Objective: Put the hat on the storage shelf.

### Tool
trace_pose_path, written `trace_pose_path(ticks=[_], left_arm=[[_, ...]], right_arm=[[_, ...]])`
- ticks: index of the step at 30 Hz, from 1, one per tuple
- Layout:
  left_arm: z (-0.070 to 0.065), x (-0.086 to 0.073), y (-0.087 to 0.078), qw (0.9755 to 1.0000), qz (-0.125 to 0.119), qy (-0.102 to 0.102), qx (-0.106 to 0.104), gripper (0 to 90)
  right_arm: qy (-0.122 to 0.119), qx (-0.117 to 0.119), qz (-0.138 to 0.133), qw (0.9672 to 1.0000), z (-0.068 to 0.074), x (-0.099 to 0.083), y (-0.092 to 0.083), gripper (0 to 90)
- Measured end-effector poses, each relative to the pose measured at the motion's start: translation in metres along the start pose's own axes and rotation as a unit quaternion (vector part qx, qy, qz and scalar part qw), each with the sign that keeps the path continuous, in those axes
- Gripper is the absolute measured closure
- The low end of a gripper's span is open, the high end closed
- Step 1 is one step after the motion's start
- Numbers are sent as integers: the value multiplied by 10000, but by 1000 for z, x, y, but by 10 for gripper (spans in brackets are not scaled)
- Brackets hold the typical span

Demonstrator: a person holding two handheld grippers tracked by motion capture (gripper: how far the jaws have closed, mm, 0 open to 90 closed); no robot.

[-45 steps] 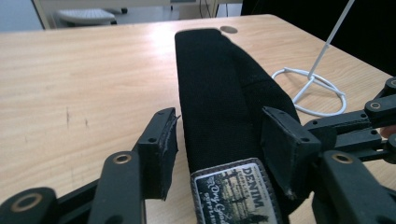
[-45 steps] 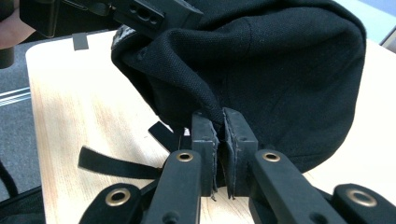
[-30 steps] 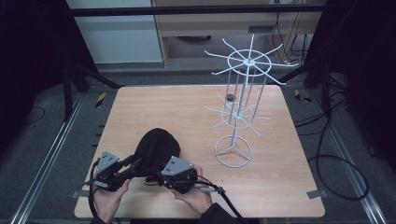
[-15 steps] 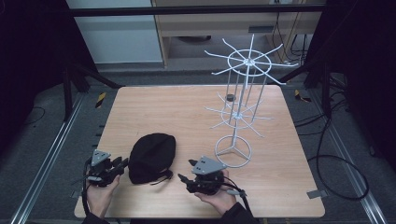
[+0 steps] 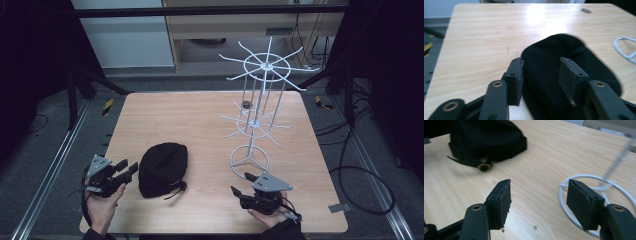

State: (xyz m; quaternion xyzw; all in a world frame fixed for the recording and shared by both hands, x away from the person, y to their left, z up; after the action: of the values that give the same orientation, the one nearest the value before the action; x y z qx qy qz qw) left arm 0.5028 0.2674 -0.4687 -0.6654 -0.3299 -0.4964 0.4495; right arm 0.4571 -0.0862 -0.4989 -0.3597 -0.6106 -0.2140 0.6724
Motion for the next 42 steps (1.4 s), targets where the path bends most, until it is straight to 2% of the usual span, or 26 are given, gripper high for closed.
trace_pose_path(ticks=[5, 7, 8, 11, 15, 21, 24, 26, 27, 29, 31, 34, 36, 42], left_arm=[[-20, 13, 4, 9992, 110, 163, -340, 470], [-30, 18, 8, 9985, 165, 286, -447, 458], [-35, 19, 10, 9981, 190, 311, -493, 456], [-44, 20, 18, 9969, 351, 441, -549, 451], [-54, 17, 32, 9953, 521, 565, -586, 448], [-57, 9, 47, 9923, 841, 707, -564, 457], [-56, -2, 53, 9894, 1097, 780, -541, 474], [-53, -10, 56, 9874, 1277, 785, -506, 493], [-51, -13, 58, 9873, 1312, 763, -461, 514], [-48, -21, 60, 9852, 1461, 786, -425, 569], [-46, -25, 62, 9852, 1505, 678, -467, 586], [-46, -26, 63, 9859, 1498, 564, -484, 694], [-45, -26, 62, 9865, 1458, 577, -466, 784], [-43, -17, 56, 9907, 1157, 570, -436, 818]], right_arm=[[120, -332, 41, 9994, -26, -8, -19, 366], [149, -471, 65, 9988, -37, -11, -24, 366], [231, -622, 86, 9978, -47, -14, -29, 362], [224, -738, 99, 9970, -55, -16, -32, 352], [360, -896, 170, 9952, -68, -21, -36, 337], [423, -1020, 238, 9936, -79, -25, -39, 333], [412, -1030, 303, 9934, -81, -28, -39, 335], [402, -1022, 353, 9933, -81, -29, -39, 338], [395, -1018, 378, 9933, -81, -30, -38, 340], [378, -1001, 400, 9935, -81, -31, -37, 342], [359, -987, 424, 9936, -81, -32, -36, 348], [375, -972, 462, 9935, -82, -34, -36, 355], [390, -977, 470, 9933, -82, -35, -36, 359], [397, -982, 462, 9933, -83, -36, -36, 362]])
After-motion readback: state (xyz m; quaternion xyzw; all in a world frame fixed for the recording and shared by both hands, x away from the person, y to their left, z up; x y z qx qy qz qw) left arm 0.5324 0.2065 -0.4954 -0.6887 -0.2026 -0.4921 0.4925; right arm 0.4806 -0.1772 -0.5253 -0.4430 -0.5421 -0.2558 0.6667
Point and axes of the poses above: each handheld gripper's, and its own axes: y roughly forward along the jaws, x roughly out of its top, z roughly to its left, the point moved 10 cm from there along y, roughly forward along the jaws, and after that the axes turned 13 degrees about -z, right-handed, at the moved point
